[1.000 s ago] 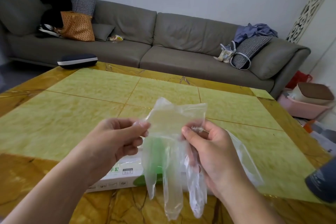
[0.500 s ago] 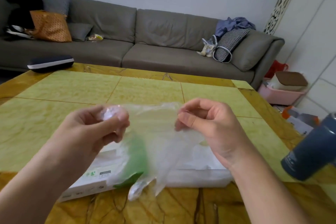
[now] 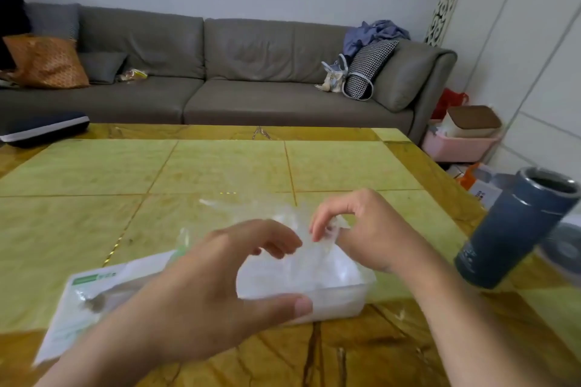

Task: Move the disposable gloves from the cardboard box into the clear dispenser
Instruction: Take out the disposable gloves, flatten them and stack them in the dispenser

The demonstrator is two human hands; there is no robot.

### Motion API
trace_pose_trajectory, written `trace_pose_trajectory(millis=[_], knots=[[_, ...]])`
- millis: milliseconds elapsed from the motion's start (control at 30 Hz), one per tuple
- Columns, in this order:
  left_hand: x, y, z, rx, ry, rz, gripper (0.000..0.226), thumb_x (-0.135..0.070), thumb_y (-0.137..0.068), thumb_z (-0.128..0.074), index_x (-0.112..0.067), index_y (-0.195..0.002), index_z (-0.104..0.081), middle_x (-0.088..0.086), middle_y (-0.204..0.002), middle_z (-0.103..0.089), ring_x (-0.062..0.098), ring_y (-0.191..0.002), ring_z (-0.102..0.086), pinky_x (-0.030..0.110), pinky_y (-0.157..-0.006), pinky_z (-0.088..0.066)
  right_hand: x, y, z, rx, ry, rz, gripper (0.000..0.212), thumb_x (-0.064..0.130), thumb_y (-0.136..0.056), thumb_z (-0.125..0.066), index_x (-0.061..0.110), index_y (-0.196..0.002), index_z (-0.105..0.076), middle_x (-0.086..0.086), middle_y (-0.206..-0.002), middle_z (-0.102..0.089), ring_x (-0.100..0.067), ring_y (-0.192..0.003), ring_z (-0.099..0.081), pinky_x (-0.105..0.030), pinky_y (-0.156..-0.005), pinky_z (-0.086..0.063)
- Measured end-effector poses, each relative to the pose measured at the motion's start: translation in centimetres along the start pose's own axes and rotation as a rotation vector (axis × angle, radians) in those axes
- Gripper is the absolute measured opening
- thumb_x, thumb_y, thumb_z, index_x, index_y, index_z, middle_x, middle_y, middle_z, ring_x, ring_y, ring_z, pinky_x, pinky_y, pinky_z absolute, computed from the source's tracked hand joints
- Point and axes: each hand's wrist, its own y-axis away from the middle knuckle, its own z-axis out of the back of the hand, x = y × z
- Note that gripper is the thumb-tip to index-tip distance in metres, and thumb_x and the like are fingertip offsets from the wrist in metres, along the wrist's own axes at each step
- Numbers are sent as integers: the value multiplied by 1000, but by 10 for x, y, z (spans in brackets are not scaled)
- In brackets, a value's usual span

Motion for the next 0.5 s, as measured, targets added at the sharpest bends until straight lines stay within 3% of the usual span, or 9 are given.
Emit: trace_pose_trajectory(millis=[67, 100, 167, 233, 333, 400, 500], knots=[[-6, -14, -3, -90, 197, 17, 35, -67, -90, -58, -43, -115, -67, -29, -116, -66, -3, -113, -60, 18, -91, -48, -5, 0, -2, 46, 51, -43, 44, -4, -86, -61, 34, -75, -78, 18, -92, -76, 1, -98, -69, -39, -95, -58], [-4, -24, -6, -110, 183, 43, 28, -59, -97, -54, -42, -113, -69, -27, -112, -69, -1, -108, -62, 22, -89, -50, -5, -1, -3, 59, 66, -56, 44, -4, -86, -60, 34, -75, -78, 18, -90, -76, 0, -96, -69, -39, -93, -59], [3, -50, -18, -25, -31, 125, 22, -42, -103, -51, -41, -114, -70, -24, -106, -69, 0, -99, -64, 25, -87, -54, -6, -1, -3, 77, 100, -105, 46, -6, -84, -55, 34, -76, -78, 17, -90, -75, -1, -93, -69, -40, -89, -60], [17, -71, -34, 160, -206, 227, 23, -33, -103, -53, -38, -120, -68, -20, -112, -67, 1, -98, -63, 24, -88, -53, -8, -3, -5, 115, 147, -135, 52, -9, -79, -50, 34, -78, -80, 16, -92, -76, -5, -93, -70, -41, -86, -62], [33, -87, -51, 398, -290, 340, 33, -44, -99, -60, -34, -130, -64, -14, -122, -66, 10, -108, -62, 29, -98, -51, -13, -3, -7, 175, 221, -153, 54, -10, -80, -51, 34, -87, -82, 9, -109, -74, -14, -96, -71, -41, -82, -65], [42, -92, -57, 455, -316, 382, 42, -52, -94, -64, -34, -132, -62, -15, -122, -66, 10, -109, -61, 30, -100, -51, -14, -5, -9, 195, 271, -150, 52, -12, -81, -52, 31, -87, -82, 3, -118, -71, -20, -97, -71, -42, -80, -65], [48, -98, -67, 492, -373, 390, 50, -66, -86, -64, -35, -126, -65, -14, -116, -68, 11, -105, -64, 34, -98, -53, -16, -8, -10, 217, 341, -148, 47, -11, -82, -55, 29, -79, -80, 1, -114, -69, -22, -91, -71, -43, -76, -65]])
